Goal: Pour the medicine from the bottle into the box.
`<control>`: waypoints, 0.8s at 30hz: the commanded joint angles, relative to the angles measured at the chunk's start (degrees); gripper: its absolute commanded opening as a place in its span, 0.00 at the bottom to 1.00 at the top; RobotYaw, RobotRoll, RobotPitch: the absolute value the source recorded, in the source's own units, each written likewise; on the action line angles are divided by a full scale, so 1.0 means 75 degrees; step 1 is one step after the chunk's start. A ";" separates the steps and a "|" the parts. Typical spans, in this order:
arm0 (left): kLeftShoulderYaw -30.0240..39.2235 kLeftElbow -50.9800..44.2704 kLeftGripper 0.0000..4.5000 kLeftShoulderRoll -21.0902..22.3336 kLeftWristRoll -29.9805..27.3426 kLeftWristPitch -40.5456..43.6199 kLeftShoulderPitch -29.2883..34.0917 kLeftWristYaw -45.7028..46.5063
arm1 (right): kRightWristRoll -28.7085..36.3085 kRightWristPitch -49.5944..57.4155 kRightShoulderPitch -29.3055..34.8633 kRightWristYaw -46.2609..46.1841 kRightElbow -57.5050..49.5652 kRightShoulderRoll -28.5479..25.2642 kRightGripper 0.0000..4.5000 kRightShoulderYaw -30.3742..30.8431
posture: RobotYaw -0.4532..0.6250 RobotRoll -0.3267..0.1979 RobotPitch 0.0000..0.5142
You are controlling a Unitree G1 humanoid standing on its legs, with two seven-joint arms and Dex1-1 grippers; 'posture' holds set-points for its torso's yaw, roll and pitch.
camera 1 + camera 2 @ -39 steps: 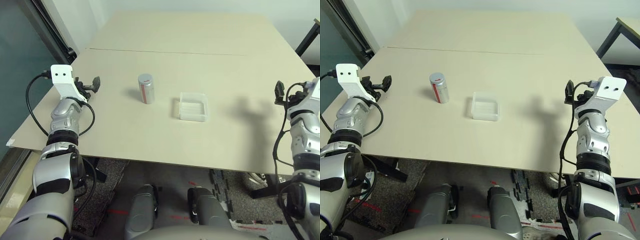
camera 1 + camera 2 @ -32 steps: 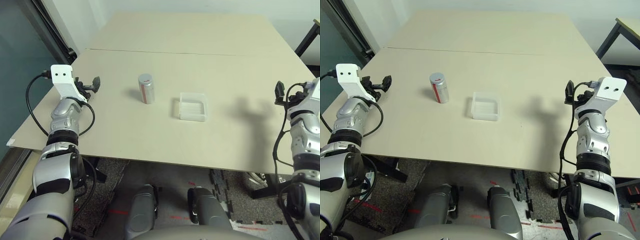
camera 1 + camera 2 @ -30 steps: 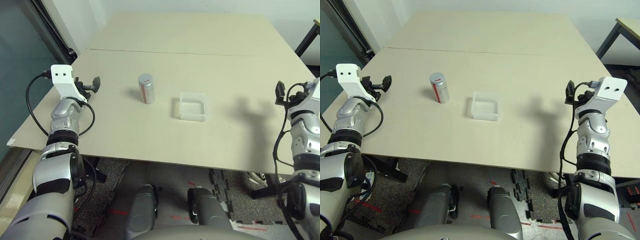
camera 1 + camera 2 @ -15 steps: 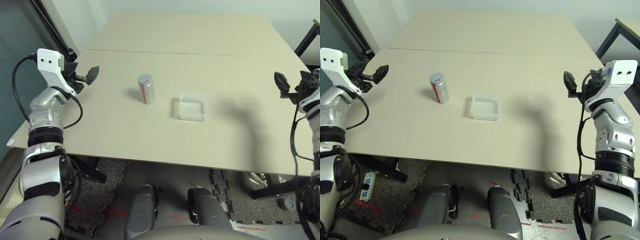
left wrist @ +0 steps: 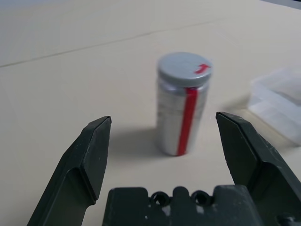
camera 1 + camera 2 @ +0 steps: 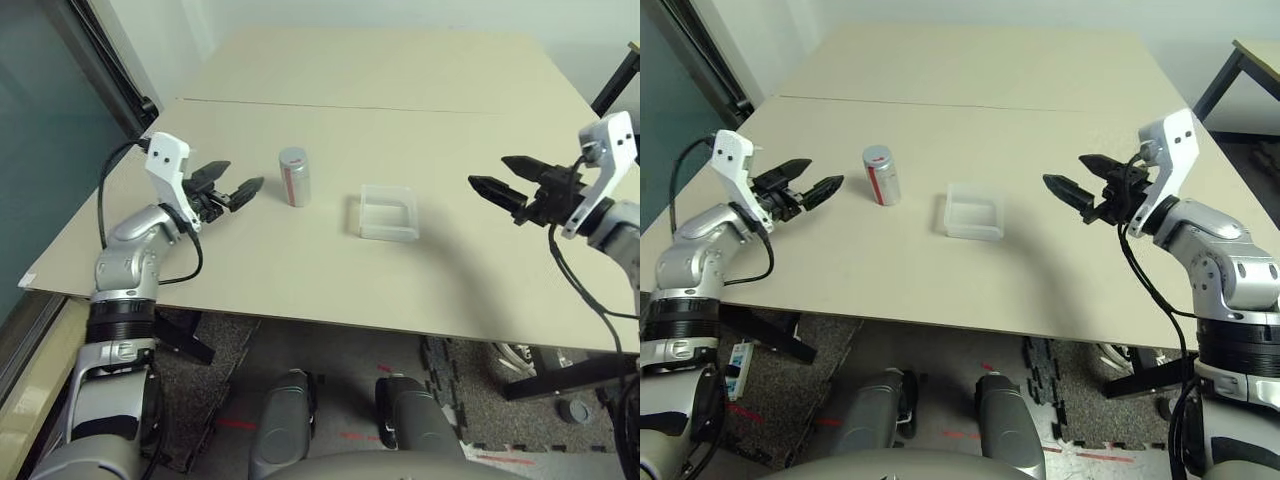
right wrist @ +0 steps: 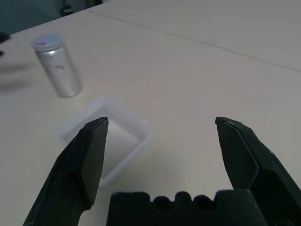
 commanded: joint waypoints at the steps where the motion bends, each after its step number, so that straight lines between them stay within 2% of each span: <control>1: -0.0240 0.0371 0.99 -0.0190 0.0206 -0.0238 -0.0186 0.0038 | 0.0056 0.0153 0.0074 -0.0131 -0.0339 0.0099 1.00 0.0085 | 0.38 0.62 0.22; 8: -0.0460 0.1274 0.99 -0.0463 0.0540 -0.0826 -0.0571 0.0116 | 0.0037 0.0180 0.0113 -0.0289 -0.0599 0.0239 1.00 0.0078 | 0.35 0.62 0.21; 16: -0.0460 0.2913 0.99 -0.0688 0.0866 -0.1756 -0.1367 0.0244 | 0.0051 0.0165 0.0063 -0.0507 -0.0764 0.0442 1.00 0.0050 | 0.33 0.62 0.19; 24: -0.0470 0.3832 0.99 -0.0819 0.1014 -0.2271 -0.1730 0.0258 | 0.0030 0.0080 0.0028 -0.0590 -0.0771 0.0574 1.00 0.0068 | 0.33 0.62 0.17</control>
